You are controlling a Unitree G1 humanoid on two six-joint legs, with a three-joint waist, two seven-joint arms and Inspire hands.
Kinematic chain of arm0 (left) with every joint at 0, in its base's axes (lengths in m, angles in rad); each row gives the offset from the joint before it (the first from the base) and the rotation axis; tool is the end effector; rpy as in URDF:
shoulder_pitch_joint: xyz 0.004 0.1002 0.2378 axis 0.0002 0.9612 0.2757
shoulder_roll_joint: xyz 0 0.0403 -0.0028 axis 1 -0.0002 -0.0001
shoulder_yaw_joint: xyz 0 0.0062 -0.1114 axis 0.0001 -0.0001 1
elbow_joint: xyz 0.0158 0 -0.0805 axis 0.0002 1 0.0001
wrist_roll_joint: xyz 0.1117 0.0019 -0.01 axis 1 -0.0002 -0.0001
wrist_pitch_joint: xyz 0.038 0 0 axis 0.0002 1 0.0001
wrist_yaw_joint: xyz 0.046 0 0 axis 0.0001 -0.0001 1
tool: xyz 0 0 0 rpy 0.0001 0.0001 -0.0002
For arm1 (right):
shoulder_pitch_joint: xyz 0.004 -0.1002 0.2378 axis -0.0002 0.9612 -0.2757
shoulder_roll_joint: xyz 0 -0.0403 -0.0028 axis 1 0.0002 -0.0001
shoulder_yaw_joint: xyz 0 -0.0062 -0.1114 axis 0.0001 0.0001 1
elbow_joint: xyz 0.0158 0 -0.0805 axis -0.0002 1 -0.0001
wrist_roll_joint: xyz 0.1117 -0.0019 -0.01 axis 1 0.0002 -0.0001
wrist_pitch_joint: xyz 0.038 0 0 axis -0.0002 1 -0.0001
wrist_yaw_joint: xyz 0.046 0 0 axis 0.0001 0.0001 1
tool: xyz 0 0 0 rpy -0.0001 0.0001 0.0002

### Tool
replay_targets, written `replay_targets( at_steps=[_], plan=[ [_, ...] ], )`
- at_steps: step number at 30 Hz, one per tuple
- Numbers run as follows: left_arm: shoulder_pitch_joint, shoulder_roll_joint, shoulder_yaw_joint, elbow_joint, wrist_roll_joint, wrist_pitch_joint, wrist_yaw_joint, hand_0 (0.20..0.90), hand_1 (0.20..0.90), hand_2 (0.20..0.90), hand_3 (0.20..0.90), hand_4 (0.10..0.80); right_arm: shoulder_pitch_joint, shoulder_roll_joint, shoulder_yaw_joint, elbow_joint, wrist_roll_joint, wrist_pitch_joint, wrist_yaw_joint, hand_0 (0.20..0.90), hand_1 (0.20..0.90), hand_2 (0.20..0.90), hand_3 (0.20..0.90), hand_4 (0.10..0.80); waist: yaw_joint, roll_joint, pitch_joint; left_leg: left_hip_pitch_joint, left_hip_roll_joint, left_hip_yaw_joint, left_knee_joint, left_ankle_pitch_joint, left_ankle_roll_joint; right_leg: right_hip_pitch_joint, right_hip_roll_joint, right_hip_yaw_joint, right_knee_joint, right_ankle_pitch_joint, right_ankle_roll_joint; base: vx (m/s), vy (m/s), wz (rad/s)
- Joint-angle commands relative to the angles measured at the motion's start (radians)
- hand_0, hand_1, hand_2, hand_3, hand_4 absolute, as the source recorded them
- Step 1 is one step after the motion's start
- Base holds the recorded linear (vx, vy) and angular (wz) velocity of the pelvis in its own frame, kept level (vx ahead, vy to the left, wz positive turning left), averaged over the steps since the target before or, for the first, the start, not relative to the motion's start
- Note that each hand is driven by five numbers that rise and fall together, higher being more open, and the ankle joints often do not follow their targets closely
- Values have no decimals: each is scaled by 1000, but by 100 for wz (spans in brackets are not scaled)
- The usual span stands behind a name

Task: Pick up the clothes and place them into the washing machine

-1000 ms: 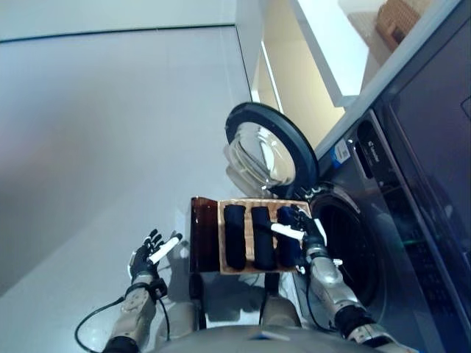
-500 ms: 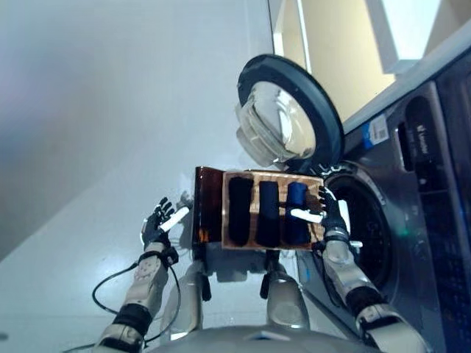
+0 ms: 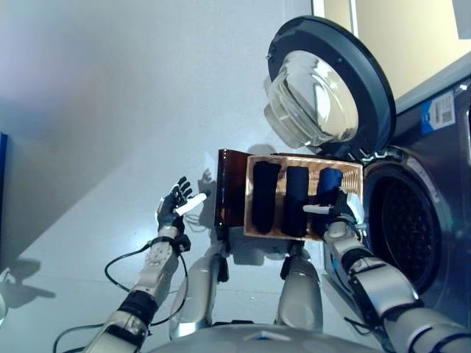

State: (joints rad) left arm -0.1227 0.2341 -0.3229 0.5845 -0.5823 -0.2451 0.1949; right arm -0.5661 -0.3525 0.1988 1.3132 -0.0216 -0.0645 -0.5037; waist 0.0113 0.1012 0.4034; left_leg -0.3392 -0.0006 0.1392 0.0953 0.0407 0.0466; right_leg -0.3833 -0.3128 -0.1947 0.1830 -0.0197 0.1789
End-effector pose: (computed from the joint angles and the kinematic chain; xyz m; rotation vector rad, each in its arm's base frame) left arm 0.2117 0.1623 -0.0440 -0.2034 0.3221 0.1174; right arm 0.2653 -0.2437 -0.0363 -0.6591 0.5576 -0.4939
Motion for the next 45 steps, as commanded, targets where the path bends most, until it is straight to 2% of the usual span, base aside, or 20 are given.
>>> replay_targets(
  at_steps=[1, 8, 14, 26, 34, 45],
  plan=[
    [11, 18, 7, -47, 14, -68, -1, 900, 900, 900, 900, 800, -4, -73, 15, -10, -20, -4, -66, 900, 900, 900, 900, 800, 0, -15, -64, -72, 62, -3, 203, -112, -90, -41, -32, 58, 20, 173, 10, -7, 38, -5],
    [0, 7, 4, -27, 9, -72, 1, 900, 900, 900, 900, 800, 34, -56, 17, -16, -3, -6, -55, 900, 900, 900, 900, 800, -11, -27, -72, -54, 61, -9, 179, -103, -94, -12, -31, 56, -26, 193, 15, 5, 5, -2],
    [15, 22, 5, -69, 10, -73, 2, 900, 900, 900, 900, 800, 28, -64, 12, 6, 0, 0, -59, 900, 900, 900, 900, 800, 4, -23, -75, -67, 53, -23, 180, -98, -94, -7, -32, 51, -23, 187, 11, 0, 0, 0],
    [69, 69, 4, -156, -11, -64, -35, 900, 900, 900, 900, 800, -54, -129, -46, 106, 54, 28, -47, 900, 900, 900, 900, 800, 46, 17, -57, -162, 37, -47, 265, -119, -82, -104, -35, 61, 94, 133, -5, -24, 1, 5],
    [106, 94, -4, -211, -15, -56, -55, 900, 900, 900, 900, 800, -89, -162, -79, 145, 89, 39, -53, 900, 900, 900, 900, 800, 70, 47, -60, -241, 28, -59, 296, -121, -78, -182, -43, 61, 149, 113, -6, -21, 5, 11],
    [126, 116, -20, -319, -29, -54, -62, 900, 900, 900, 900, 800, -147, -176, -77, 167, 106, 51, -58, 900, 900, 900, 900, 800, 94, 80, -59, -359, 21, -71, 364, -131, -73, -298, -46, 76, 244, 76, -17, -24, 11, 7]
  ],
)
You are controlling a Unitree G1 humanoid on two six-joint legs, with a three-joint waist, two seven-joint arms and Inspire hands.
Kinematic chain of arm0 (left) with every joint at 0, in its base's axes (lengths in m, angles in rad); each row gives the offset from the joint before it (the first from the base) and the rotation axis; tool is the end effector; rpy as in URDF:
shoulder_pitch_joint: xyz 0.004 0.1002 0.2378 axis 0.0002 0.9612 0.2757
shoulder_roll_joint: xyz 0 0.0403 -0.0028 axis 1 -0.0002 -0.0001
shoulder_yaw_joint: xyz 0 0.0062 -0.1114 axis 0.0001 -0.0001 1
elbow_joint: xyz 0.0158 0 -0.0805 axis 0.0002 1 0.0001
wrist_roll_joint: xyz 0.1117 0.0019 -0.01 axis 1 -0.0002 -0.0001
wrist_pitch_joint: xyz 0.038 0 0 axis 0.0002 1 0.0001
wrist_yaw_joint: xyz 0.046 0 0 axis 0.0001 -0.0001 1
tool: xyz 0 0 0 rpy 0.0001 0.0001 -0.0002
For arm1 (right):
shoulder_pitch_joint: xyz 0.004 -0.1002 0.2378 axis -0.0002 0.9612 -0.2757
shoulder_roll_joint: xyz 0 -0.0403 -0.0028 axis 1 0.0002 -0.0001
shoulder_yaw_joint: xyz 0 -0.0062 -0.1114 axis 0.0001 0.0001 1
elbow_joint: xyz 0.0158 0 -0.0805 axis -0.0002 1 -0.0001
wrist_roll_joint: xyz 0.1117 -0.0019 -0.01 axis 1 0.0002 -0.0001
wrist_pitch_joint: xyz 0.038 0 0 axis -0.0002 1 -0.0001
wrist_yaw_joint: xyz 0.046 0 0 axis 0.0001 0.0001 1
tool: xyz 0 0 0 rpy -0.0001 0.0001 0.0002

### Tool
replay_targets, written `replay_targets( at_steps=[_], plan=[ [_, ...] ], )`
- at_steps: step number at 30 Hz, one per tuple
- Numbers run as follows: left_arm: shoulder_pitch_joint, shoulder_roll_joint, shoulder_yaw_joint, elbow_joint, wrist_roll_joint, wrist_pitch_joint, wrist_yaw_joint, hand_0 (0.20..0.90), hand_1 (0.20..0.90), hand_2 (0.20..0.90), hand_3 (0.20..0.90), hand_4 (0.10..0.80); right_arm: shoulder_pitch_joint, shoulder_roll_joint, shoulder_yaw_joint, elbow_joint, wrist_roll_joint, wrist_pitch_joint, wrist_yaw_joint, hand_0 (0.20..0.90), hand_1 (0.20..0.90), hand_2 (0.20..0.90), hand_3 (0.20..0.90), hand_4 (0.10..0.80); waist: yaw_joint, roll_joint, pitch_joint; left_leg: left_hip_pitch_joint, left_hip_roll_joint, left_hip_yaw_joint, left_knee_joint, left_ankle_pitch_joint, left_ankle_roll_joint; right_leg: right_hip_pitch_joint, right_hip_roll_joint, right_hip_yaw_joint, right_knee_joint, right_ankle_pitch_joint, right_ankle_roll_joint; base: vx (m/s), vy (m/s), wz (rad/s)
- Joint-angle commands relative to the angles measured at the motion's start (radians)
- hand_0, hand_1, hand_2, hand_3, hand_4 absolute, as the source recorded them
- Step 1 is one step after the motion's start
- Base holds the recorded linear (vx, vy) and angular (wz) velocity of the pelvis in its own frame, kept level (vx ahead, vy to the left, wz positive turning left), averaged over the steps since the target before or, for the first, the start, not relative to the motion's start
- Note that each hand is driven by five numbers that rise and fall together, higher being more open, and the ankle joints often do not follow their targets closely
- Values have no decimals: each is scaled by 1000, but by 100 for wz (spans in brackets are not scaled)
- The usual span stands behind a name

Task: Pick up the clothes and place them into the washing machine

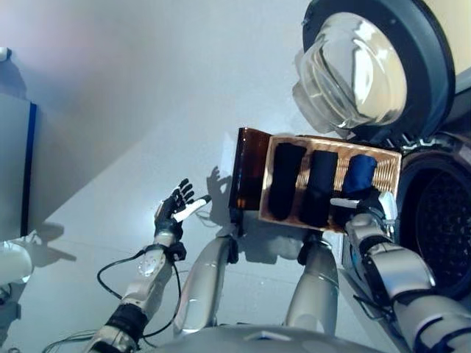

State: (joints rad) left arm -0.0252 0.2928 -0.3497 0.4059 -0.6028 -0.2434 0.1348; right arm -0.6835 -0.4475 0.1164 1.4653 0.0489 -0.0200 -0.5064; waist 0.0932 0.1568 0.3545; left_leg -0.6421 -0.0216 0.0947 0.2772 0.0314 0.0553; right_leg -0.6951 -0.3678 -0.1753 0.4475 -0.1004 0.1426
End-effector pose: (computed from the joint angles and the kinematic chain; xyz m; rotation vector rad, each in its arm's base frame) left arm 0.1962 0.1666 -0.0336 -0.2249 0.2631 0.0163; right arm 0.2747 -0.2834 -0.0102 -0.5927 0.6341 -0.6941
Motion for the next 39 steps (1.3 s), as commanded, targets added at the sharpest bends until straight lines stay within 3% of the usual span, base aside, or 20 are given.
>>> replay_targets(
  at_steps=[1, 7, 8, 9, 11, 12, 13, 26, 39],
  plan=[
    [32, 63, 8, -162, -11, -56, -3, 900, 900, 900, 900, 800, -36, -81, 6, 19, 35, 11, -50, 900, 900, 900, 900, 800, 15, 28, -10, -67, 40, -28, 191, -125, -81, 4, 8, 60, -10, 151, 18, -19, 5, 13],
    [43, 77, 14, -205, -13, -56, -8, 900, 900, 900, 900, 800, -50, -86, 11, 26, 34, 14, -32, 900, 900, 900, 900, 800, 22, 32, -8, -109, 38, -32, 235, -139, -77, -46, 9, 77, 50, 126, 8, 5, 3, 10],
    [46, 79, 14, -206, -15, -55, -10, 900, 900, 900, 900, 800, -53, -85, 13, 28, 32, 17, -29, 672, 672, 672, 672, 637, 26, 35, -11, -107, 39, -41, 257, -180, -83, -49, 11, 86, 80, 87, 17, 88, 1, 4],
    [48, 80, 15, -207, -16, -55, -10, 900, 900, 900, 900, 800, -56, -89, 15, 30, 29, 19, -24, 505, 505, 505, 505, 518, 27, 36, -10, -114, 38, -41, 265, -183, -82, -58, 10, 88, 91, 82, 16, 92, -2, 1],
    [51, 83, 16, -210, -17, -53, -10, 900, 900, 900, 900, 800, -68, -91, 21, 38, 24, 26, -23, 392, 392, 392, 392, 437, 30, 38, -10, -132, 38, -42, 284, -189, -80, -73, 10, 94, 109, 76, 13, -10, 3, -2],
    [55, 84, 17, -213, -17, -51, -10, 900, 900, 900, 900, 800, -73, -93, 25, 42, 21, 28, -20, 266, 266, 266, 266, 347, 32, 40, -11, -141, 36, -43, 292, -192, -79, -82, 10, 96, 118, 71, 12, -25, 13, -3],
    [58, 88, 18, -220, -17, -50, -9, 900, 900, 900, 900, 800, -77, -98, 25, 47, 21, 31, -18, 205, 205, 205, 205, 304, 34, 43, -12, -154, 36, -45, 309, -196, -78, -96, 9, 100, 136, 65, 10, 0, 0, 0],
    [61, 85, 27, -208, -20, -45, -11, 900, 900, 900, 900, 800, -60, -114, 1, 63, 38, 35, -4, 200, 200, 200, 200, 300, 39, 39, -20, -172, 39, -48, 331, -205, -77, -125, 12, 106, 181, 35, 0, -3, 0, 1],
    [65, 84, 43, -189, -25, -46, -12, 900, 900, 900, 900, 800, -39, -113, -47, 37, 109, 4, -15, 200, 200, 200, 200, 300, 24, 26, -35, -118, 47, -41, 262, -186, -82, -86, 23, 103, 122, 57, 7, 5, -2, -1]
  ],
)
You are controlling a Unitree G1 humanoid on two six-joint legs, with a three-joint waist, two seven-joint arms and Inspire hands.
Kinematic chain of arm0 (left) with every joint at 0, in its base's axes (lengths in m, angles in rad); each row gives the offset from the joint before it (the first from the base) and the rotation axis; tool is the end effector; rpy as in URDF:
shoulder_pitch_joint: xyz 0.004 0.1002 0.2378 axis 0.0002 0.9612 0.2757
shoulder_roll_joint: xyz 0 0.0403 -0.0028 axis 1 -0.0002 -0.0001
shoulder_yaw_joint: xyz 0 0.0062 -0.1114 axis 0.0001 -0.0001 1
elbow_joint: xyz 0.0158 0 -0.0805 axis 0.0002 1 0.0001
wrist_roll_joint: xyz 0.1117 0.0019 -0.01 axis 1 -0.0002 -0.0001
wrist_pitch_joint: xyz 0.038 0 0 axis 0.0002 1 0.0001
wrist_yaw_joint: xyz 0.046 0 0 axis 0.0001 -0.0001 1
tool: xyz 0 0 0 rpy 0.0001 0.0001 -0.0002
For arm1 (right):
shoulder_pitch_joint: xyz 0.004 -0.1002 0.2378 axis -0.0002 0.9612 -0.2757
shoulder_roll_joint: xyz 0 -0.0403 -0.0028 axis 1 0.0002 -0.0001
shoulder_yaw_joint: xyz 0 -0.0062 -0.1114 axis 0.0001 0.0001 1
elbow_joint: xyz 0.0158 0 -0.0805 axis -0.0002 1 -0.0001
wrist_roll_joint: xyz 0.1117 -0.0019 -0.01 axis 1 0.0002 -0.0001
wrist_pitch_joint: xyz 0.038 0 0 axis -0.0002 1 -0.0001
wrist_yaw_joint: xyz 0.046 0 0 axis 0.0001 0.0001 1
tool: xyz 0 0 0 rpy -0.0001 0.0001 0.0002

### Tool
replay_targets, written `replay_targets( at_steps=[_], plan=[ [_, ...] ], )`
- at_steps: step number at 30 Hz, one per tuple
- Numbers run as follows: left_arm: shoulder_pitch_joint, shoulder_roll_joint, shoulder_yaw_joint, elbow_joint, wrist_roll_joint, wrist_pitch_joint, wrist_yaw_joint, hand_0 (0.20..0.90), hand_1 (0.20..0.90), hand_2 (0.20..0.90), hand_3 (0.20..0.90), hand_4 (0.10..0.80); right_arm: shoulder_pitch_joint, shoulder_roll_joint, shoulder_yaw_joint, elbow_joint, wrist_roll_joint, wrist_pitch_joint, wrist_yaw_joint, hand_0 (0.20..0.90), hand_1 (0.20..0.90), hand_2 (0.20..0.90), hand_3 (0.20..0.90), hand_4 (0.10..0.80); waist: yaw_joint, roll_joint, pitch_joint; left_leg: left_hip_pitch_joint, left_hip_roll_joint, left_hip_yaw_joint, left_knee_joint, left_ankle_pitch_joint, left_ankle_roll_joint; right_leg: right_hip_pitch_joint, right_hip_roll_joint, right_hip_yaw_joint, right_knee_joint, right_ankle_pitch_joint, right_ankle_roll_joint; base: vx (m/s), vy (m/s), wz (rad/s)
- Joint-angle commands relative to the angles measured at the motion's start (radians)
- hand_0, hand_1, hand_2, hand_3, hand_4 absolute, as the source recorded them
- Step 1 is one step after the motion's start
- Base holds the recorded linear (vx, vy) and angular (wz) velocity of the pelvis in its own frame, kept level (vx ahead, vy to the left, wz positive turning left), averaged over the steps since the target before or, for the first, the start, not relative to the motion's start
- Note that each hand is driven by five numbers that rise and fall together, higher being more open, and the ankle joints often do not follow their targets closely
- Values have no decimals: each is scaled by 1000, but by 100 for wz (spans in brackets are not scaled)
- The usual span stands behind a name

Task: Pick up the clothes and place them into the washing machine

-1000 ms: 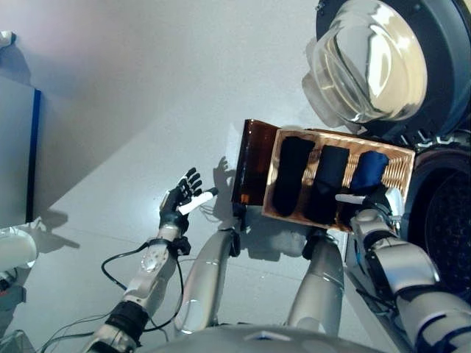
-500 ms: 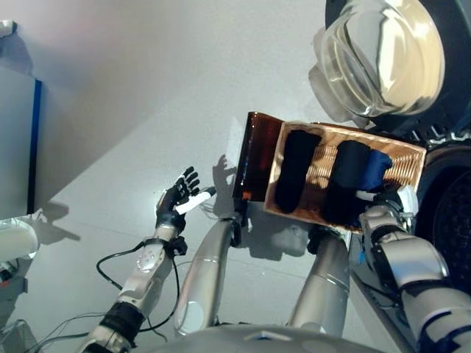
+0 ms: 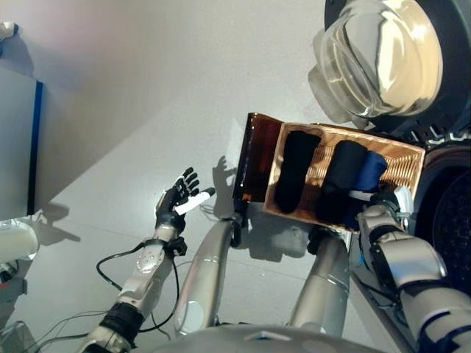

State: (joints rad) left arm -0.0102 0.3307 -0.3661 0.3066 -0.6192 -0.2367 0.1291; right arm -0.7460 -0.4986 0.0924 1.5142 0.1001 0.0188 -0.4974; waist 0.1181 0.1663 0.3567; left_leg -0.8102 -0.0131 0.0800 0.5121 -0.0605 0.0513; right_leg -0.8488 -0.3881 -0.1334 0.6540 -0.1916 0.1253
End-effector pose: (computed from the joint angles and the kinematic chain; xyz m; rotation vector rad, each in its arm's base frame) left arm 0.1971 0.1668 -0.0201 -0.2313 0.2075 -0.0318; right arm 0.2812 -0.3001 0.0078 -0.5350 0.6575 -0.7788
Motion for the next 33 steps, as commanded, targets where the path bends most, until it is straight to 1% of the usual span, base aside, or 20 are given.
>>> replay_targets(
  at_steps=[1, 2, 3, 5, 10, 12, 17, 18, 19, 20, 21, 22, 25, 27, 28, 30, 33],
  plan=[
    [50, 44, 64, -88, -11, -54, -8, 900, 900, 900, 900, 800, 33, -62, -49, -28, 101, -55, -23, 200, 200, 200, 200, 300, -6, 13, -40, 59, 38, -26, 15, -88, -80, 76, 44, 60, -98, 153, 24, 20, -16, -5],
    [49, 42, 68, -82, -14, -55, -5, 900, 900, 900, 900, 800, 42, -61, -67, -45, 139, -73, -20, 200, 200, 200, 200, 300, -11, 8, -40, 66, 39, -23, 8, -87, -81, 82, 45, 59, -104, 155, 25, -78, -9, -8],
    [49, 40, 74, -79, -16, -58, -3, 900, 900, 900, 900, 800, 53, -60, -93, -73, 188, -100, -25, 200, 200, 200, 200, 300, -19, 3, -36, 63, 38, -13, -9, -49, -76, 80, 44, 50, -126, 190, 16, -79, 2, -8],
    [51, 33, 86, -68, -21, -60, 1, 900, 900, 900, 900, 800, 84, -56, -149, -126, 296, -157, -19, 200, 200, 200, 200, 300, -33, -7, -38, 71, 42, -11, -22, -48, -79, 88, 51, 55, -138, 192, 18, -32, -4, -6],
    [62, 26, 107, -63, -43, -60, 8, 900, 900, 900, 900, 800, 143, -20, -227, -205, 509, -250, 31, 200, 200, 200, 200, 300, -64, -29, -39, 74, 52, -13, -13, -53, -87, 91, 63, 56, -133, 184, 13, -3, -30, -9],
    [70, 23, 119, -61, -52, -58, 4, 900, 900, 900, 900, 800, 175, 6, -243, -245, 595, -281, 79, 200, 200, 200, 200, 300, -75, -36, -40, 74, 58, -12, -13, -54, -91, 92, 66, 57, -134, 184, 12, -10, -26, -11],
    [77, 5, 142, -50, -69, -54, -4, 900, 900, 900, 900, 800, 264, 68, -266, -348, 726, -346, 152, 200, 200, 200, 200, 300, -104, -54, -37, 73, 70, -8, -8, -56, -97, 90, 79, 60, -138, 183, 7, -6, -27, -7],
    [75, -4, 152, -46, -74, -59, -1, 900, 900, 900, 900, 800, 293, 97, -278, -406, 786, -380, 183, 200, 200, 200, 200, 300, -114, -57, -36, 73, 73, -7, -8, -57, -98, 89, 83, 62, -140, 182, 7, 4, -22, -7],
    [74, -10, 157, -45, -76, -60, -1, 900, 900, 900, 900, 800, 305, 115, -293, -440, 832, -400, 202, 200, 200, 200, 200, 300, -119, -58, -35, 74, 74, -6, -9, -57, -98, 87, 85, 64, -141, 182, 7, 6, -11, -8],
    [74, -10, 157, -45, -76, -60, -1, 900, 900, 900, 900, 800, 307, 115, -293, -441, 833, -401, 203, 200, 200, 200, 200, 300, -118, -58, -36, 74, 74, -6, -9, -57, -98, 87, 85, 64, -140, 182, 7, 10, -5, -7],
    [68, -24, 161, -39, -80, -65, 5, 900, 900, 900, 900, 800, 315, 150, -322, -499, 927, -440, 243, 200, 200, 200, 200, 300, -125, -57, -33, 77, 76, -4, -10, -59, -99, 85, 86, 64, -140, 181, 8, 9, -10, -6],
    [63, -30, 160, -36, -82, -68, 6, 900, 900, 900, 900, 800, 314, 170, -351, -515, 987, -464, 259, 200, 200, 200, 200, 300, -128, -55, -33, 77, 77, -4, -10, -61, -98, 85, 86, 65, -139, 180, 9, 16, -11, -8],
    [54, -40, 153, -25, -87, -74, 10, 900, 900, 900, 900, 800, 283, 197, -397, -527, 1084, -509, 269, 200, 200, 200, 200, 300, -127, -48, -32, 79, 76, -2, -6, -66, -98, 89, 86, 65, -138, 174, 11, 16, -7, -9],
    [51, -43, 151, -23, -91, -77, 13, 900, 900, 900, 900, 800, 267, 200, -410, -526, 1113, -522, 274, 200, 200, 200, 200, 300, -125, -45, -32, 80, 76, -2, -5, -67, -98, 89, 86, 65, -136, 172, 11, 6, 0, -3],
    [48, -47, 138, -27, -98, -78, 16, 900, 900, 900, 900, 800, 223, 212, -459, -520, 1204, -556, 278, 200, 200, 200, 200, 300, -121, -36, -35, 80, 73, -4, -4, -70, -97, 87, 85, 67, -128, 167, 13, 0, 0, 0],
    [49, -47, 128, -36, -106, -79, 17, 900, 900, 900, 900, 800, 182, 215, -507, -505, 1271, -588, 275, 200, 200, 200, 200, 300, -113, -25, -38, 78, 70, -5, 2, -74, -97, 84, 84, 70, -117, 158, 14, 0, 0, 0],
    [53, -40, 105, -37, -113, -75, 10, 900, 900, 900, 900, 800, 125, 180, -565, -457, 1328, -607, 263, 200, 200, 200, 200, 300, -101, -13, -46, 77, 68, -5, 8, -80, -95, 81, 81, 70, -103, 147, 15, 0, 0, 0]
  ],
)
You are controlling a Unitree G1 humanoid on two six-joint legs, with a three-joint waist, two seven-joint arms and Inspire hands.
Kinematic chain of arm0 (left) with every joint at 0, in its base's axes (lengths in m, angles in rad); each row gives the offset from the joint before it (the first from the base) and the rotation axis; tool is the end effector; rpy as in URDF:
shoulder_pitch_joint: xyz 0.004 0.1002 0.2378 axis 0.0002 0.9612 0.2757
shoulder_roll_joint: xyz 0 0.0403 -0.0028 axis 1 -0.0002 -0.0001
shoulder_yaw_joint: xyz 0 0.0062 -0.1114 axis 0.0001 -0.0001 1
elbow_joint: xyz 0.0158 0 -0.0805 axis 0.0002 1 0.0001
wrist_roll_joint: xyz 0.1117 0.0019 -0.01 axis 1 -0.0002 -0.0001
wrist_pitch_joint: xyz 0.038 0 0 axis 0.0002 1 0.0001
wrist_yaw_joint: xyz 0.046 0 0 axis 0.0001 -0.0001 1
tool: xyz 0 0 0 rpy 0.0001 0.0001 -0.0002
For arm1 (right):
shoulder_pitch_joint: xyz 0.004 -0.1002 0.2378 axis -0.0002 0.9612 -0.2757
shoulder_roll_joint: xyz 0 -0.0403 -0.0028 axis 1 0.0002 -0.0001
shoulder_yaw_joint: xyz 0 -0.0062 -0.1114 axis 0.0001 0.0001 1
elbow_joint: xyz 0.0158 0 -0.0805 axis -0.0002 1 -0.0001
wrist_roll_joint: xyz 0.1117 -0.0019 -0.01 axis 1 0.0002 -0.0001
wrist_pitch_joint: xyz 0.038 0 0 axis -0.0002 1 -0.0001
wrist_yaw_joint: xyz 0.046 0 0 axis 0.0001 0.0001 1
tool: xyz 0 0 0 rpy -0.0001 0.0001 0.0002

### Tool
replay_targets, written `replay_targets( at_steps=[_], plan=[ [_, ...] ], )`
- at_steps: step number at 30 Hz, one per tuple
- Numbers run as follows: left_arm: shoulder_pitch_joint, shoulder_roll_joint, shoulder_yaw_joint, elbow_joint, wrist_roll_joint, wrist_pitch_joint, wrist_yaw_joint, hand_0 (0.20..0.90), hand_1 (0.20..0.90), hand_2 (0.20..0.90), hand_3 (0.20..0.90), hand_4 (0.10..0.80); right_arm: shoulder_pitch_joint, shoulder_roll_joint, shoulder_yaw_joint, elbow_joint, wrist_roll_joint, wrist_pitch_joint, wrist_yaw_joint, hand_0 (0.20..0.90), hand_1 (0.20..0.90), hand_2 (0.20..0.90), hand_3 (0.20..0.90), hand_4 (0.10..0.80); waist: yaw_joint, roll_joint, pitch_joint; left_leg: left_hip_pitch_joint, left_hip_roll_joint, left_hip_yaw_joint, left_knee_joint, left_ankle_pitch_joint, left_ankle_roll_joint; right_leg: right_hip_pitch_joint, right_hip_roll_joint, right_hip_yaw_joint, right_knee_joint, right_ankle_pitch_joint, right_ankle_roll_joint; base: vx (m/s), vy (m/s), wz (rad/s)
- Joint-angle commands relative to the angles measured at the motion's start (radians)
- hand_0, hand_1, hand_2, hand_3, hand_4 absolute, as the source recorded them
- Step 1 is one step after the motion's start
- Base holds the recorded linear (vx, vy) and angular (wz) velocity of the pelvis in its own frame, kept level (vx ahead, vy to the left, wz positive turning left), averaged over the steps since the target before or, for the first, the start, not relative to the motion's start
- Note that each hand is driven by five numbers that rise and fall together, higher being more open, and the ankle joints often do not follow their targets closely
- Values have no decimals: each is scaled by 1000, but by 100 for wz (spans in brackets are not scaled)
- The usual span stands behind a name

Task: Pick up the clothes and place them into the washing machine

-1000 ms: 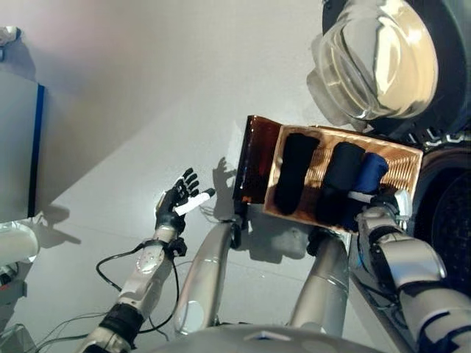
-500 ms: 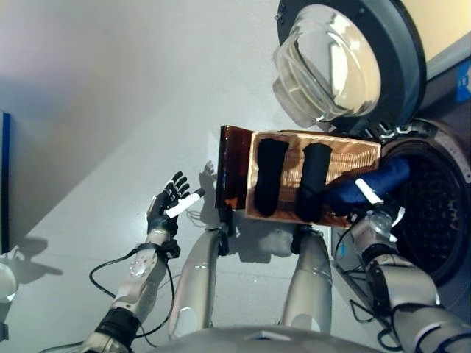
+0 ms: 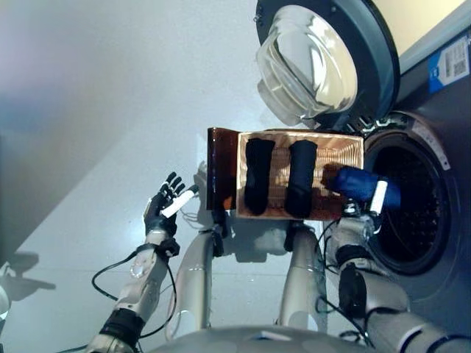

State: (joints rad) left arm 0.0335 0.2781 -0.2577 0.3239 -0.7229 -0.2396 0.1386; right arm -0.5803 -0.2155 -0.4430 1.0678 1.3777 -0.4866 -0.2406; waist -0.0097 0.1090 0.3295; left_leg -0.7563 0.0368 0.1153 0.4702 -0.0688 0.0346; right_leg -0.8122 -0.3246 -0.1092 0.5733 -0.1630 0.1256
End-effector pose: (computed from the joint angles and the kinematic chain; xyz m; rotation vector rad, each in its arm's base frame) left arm 0.1901 0.1780 -0.0266 -0.3865 0.2290 0.1297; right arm 0.2810 -0.2574 0.0002 1.3031 -0.0771 -1.1215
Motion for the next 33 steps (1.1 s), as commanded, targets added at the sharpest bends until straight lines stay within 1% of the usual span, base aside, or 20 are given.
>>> replay_targets(
  at_steps=[1, 8, 11, 15, 23, 32, 33],
  plan=[
    [8, 13, -5, -54, -9, -72, 0, 900, 900, 900, 900, 800, -43, -106, -30, -7, 52, -101, 8, 200, 200, 200, 200, 300, 28, 45, -18, 23, 18, -40, 50, -72, -79, 44, 18, 47, -22, 118, 15, 0, 0, 0],
    [16, 40, -44, -61, -2, -62, -19, 900, 900, 900, 900, 800, -142, -238, -116, 52, 133, -139, -22, 200, 200, 200, 200, 300, 50, 68, -34, 25, 14, -39, 46, -75, -81, 41, 14, 53, -9, 106, 17, 0, 0, 0],
    [12, 47, -61, -54, 0, -56, -23, 900, 900, 900, 900, 800, -156, -286, -140, 84, 151, -153, -52, 200, 200, 200, 200, 300, 52, 77, -40, 23, 12, -40, 49, -78, -83, 35, 12, 56, 3, 99, 17, 9, -1, 1],
    [25, 52, -63, -49, -8, -52, -33, 900, 900, 900, 900, 800, -156, -336, -182, 117, 176, -161, -76, 200, 200, 200, 200, 300, 56, 94, -50, 24, 9, -37, 50, -80, -86, 30, 8, 62, 15, 85, 14, 20, 3, 3],
    [51, 62, -42, -44, -6, -50, -39, 900, 900, 900, 900, 800, -142, -458, -208, 110, 124, -179, -129, 200, 200, 200, 200, 300, 52, 123, -60, 22, 7, -23, 58, -89, -85, 6, 5, 84, 33, 78, 16, 4, 5, -2],
    [64, 72, -54, -54, -5, -51, -44, 900, 900, 900, 900, 800, -139, -610, -228, 129, 108, -202, -181, 200, 200, 200, 200, 300, 33, 127, -76, 13, 5, -14, 71, -101, -85, -19, 0, 103, 54, 73, 18, 21, 14, -5],
    [66, 73, -56, -56, -7, -52, -43, 900, 900, 900, 900, 800, -140, -611, -224, 128, 109, -205, -180, 200, 200, 200, 200, 300, 33, 127, -78, 13, 5, -13, 70, -101, -84, -20, 2, 105, 52, 73, 17, 0, 0, 0]
  ],
)
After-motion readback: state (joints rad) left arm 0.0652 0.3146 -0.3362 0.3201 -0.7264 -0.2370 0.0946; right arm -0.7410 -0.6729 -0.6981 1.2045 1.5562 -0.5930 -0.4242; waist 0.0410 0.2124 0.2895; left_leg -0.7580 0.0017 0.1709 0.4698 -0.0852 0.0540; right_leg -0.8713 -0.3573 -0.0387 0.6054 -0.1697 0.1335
